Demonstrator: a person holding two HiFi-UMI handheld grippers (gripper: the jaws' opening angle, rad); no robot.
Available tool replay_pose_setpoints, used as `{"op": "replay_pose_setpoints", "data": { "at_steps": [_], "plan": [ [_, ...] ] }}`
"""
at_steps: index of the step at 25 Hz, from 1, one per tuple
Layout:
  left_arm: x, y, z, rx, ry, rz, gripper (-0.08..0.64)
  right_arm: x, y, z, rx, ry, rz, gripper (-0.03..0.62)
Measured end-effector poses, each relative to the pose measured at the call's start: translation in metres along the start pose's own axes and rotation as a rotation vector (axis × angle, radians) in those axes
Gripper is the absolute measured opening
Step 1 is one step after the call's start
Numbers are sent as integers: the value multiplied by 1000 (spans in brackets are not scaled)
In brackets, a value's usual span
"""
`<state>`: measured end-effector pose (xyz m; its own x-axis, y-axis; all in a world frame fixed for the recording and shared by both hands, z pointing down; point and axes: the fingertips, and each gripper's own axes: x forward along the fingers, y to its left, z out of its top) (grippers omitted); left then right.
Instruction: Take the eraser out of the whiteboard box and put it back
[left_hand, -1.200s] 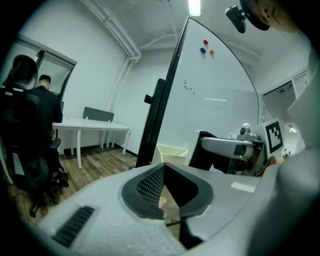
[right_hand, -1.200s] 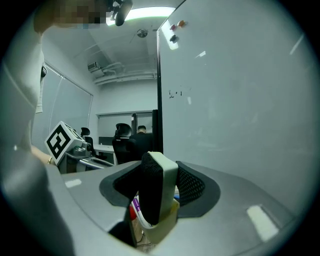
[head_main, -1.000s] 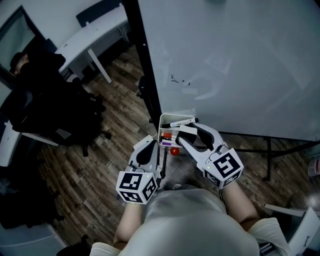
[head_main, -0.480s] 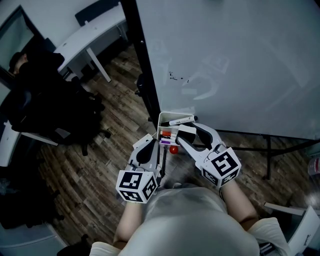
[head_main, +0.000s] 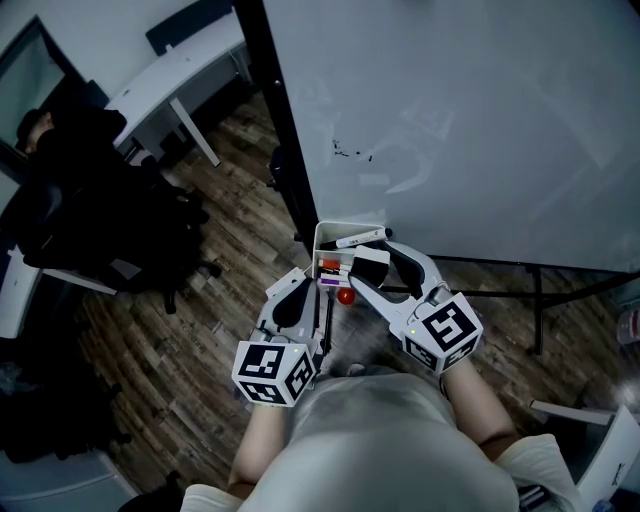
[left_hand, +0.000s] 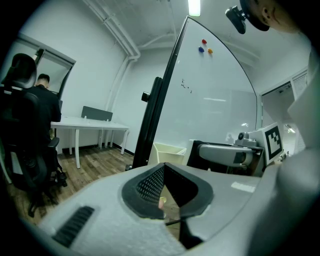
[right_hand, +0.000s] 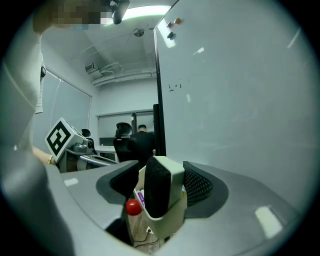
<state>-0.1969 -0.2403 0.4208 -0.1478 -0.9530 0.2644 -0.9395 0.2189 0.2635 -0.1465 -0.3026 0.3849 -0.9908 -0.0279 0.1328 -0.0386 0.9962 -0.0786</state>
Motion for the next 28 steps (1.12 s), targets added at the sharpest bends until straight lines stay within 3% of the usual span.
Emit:
{"op": "replay_pose_setpoints", "data": {
  "at_steps": [15, 28],
  "plan": [
    [-13, -6, 0, 6, -4, -35, 3, -19, 0, 4, -1, -6, -85, 268],
    [-35, -15, -2, 17, 6, -76, 3, -36, 25, 8, -2, -9, -119, 267]
  ]
}}
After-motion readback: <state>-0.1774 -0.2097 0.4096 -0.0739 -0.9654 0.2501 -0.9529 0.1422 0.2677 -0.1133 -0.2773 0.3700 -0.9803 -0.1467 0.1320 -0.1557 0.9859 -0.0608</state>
